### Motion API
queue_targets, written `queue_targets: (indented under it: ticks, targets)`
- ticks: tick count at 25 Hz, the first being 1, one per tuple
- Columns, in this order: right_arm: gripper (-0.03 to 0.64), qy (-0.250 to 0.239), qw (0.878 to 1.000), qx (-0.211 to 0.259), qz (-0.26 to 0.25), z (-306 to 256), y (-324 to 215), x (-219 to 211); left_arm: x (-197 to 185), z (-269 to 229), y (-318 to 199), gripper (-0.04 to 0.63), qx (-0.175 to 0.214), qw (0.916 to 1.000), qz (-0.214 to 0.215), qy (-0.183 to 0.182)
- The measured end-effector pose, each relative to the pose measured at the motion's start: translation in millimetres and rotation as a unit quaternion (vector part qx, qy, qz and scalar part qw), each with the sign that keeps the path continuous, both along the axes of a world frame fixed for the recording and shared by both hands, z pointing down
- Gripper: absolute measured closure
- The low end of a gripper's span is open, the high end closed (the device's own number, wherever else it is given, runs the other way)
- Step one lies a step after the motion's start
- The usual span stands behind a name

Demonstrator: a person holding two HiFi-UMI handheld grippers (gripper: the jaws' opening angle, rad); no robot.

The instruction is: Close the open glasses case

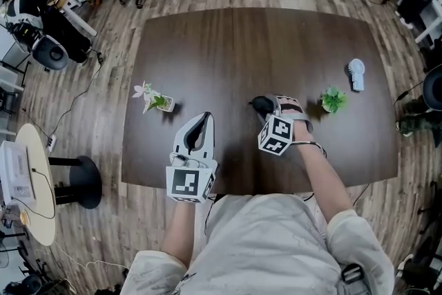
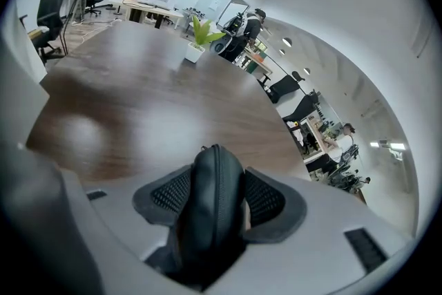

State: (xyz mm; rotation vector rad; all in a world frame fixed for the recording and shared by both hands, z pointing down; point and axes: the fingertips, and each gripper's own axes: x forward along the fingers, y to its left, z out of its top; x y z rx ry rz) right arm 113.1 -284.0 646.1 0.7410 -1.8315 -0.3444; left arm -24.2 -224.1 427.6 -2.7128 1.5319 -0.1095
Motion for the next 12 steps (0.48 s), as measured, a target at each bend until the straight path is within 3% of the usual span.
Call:
queue_targets:
  ticks: [8, 12]
  targets:
    - [0.370, 0.011, 1.000, 0.011, 0.000, 1.0, 1.4, -1.5, 3.9, -0.7, -1.2, 0.592, 0.000, 1.0000, 0.001, -0.001]
    - [0.374, -0.009, 1.000, 0.012, 0.000, -3.4, 8.6, -5.0, 5.0, -2.6, -1.5, 0.592, 0.002, 1.0000, 0.003, -0.001]
